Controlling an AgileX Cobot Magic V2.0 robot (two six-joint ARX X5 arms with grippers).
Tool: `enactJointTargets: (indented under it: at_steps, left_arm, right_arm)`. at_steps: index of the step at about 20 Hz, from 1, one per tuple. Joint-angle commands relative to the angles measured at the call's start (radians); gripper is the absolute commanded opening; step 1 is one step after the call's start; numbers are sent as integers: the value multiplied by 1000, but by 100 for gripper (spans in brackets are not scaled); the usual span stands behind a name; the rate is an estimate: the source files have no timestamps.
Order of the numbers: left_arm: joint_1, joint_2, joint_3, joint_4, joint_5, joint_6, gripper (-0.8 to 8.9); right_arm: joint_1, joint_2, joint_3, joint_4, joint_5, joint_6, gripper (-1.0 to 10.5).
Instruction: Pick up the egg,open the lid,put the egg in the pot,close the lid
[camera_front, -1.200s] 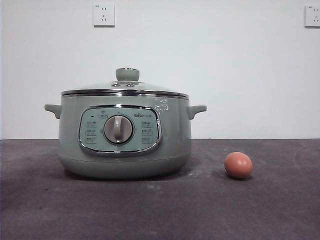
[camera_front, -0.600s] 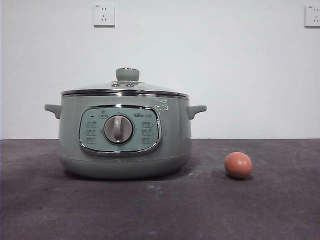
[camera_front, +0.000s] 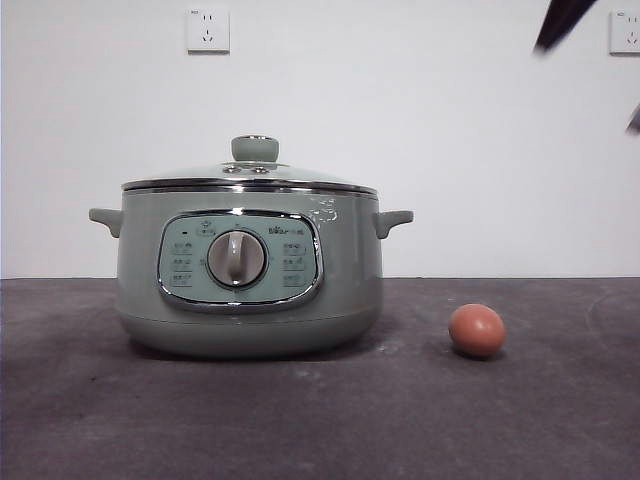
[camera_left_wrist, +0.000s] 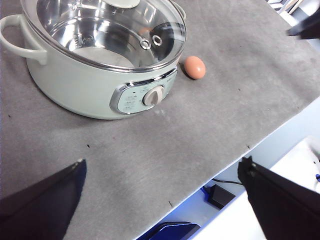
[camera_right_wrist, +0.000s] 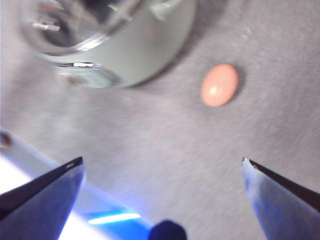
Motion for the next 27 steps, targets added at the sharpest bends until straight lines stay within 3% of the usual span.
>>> enactJointTargets:
  at_steps: [1,9,14,21,27]
  left_arm:
    - [0,0,6,7,3,0,691]
    - [0,0,6,7,2,0,691]
    - [0,0,6,7,1,0,691]
    - [0,0,6,7,-50,0,691]
    - [0,0,6,7,-51,0,691]
  right_arm:
    - [52,98,2,57,68,37,566]
    - [163,396,2,303,274,110,566]
    - [175,528,2,401,328,116,566]
    - [181,646,2,479,332,140,558]
    - [181,674,1,504,329,146,228]
